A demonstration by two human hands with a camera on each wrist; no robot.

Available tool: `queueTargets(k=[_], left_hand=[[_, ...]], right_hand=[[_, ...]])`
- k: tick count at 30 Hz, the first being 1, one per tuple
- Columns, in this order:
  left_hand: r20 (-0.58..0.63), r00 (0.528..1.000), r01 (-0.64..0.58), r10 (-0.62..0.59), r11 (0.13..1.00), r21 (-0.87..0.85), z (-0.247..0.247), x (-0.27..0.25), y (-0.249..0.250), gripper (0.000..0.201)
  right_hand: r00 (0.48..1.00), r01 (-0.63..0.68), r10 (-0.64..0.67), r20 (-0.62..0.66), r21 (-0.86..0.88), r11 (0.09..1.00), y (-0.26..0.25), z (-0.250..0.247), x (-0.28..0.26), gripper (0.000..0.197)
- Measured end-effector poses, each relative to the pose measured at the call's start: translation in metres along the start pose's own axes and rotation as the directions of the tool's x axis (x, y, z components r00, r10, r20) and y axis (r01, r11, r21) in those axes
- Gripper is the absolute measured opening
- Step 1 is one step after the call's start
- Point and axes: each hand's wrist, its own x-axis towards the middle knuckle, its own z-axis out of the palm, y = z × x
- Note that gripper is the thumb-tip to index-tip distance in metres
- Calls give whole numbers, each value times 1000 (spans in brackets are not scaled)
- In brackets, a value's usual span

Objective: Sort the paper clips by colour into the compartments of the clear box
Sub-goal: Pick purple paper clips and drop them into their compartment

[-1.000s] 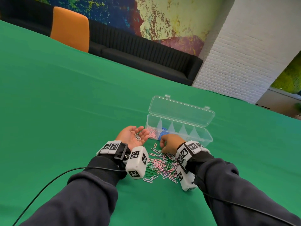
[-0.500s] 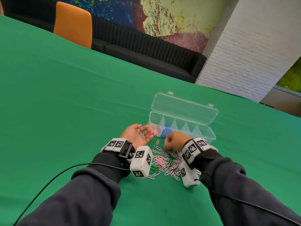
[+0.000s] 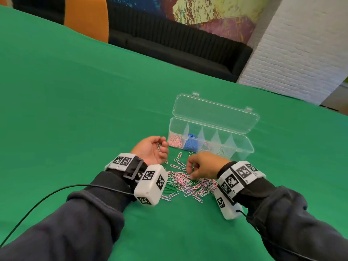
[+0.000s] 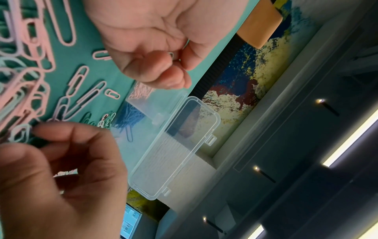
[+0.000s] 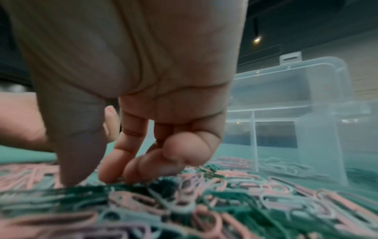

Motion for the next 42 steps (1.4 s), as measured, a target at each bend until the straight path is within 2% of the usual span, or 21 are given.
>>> queueTargets(k=[2, 5, 8, 11, 14, 16, 18, 21, 23, 25, 28, 31, 34, 37, 42], left_hand=[[-19, 999, -42, 42, 999, 11, -1, 1, -1, 30], [-34, 996, -83, 84, 996, 18, -2, 2, -6, 30], [-15, 995, -94, 95, 995, 33, -2, 2, -9, 32], [17, 998, -68, 67, 996, 63, -1, 1, -10, 32], [39, 999, -12, 8, 996, 91, 2, -2, -13, 34], [58, 998, 27, -32, 996, 83, 4, -5, -14, 36], [56, 997, 47, -51, 996, 73, 4, -9, -7, 32], [104, 994, 30, -35, 999, 44, -2, -19, 14, 29], [122, 992, -10, 7, 1000, 29, -9, -24, 27, 29], [102, 994, -49, 49, 999, 1, -18, -27, 37, 33], [16, 993, -115, 115, 993, -14, -28, -28, 41, 34], [-63, 983, -167, 170, 985, 51, -28, -23, 35, 31], [-50, 987, -147, 151, 986, 78, -23, -20, 26, 30], [-7, 991, -131, 132, 988, 87, -22, -20, 22, 31], [-7, 990, -139, 140, 988, 62, -23, -20, 24, 31]], right_hand=[[1000, 28, -28, -1, -44, 999, -2, 2, 4, 7], [999, 47, -46, 12, -83, 995, -2, 0, 8, 21], [998, 52, -53, -32, -33, 998, 0, -5, 9, 20], [979, 98, -66, -195, 160, 982, -3, -13, 6, 11], [925, 190, -31, -378, 392, 900, -15, -20, 4, 10], [903, 209, 5, -429, 449, 869, -22, -22, 3, 7], [918, 185, 0, -398, 429, 884, -24, -20, 0, 12], [988, 104, -59, -143, 329, 938, -26, -8, -7, 18], [998, 64, -61, -19, 290, 955, -27, 4, -11, 11], [999, 10, -2, -33, 243, 970, -24, 10, -11, 6], [978, -115, 129, -164, 93, 989, -15, 7, -8, 13], [966, -116, 138, -221, 111, 987, -16, 2, -9, 17], [988, -24, 45, -145, 138, 990, -29, 4, -13, 11], [996, -57, 62, -65, 79, 995, -34, 13, -11, 9], [955, -213, 196, -223, -57, 975, -23, 6, -5, 16]])
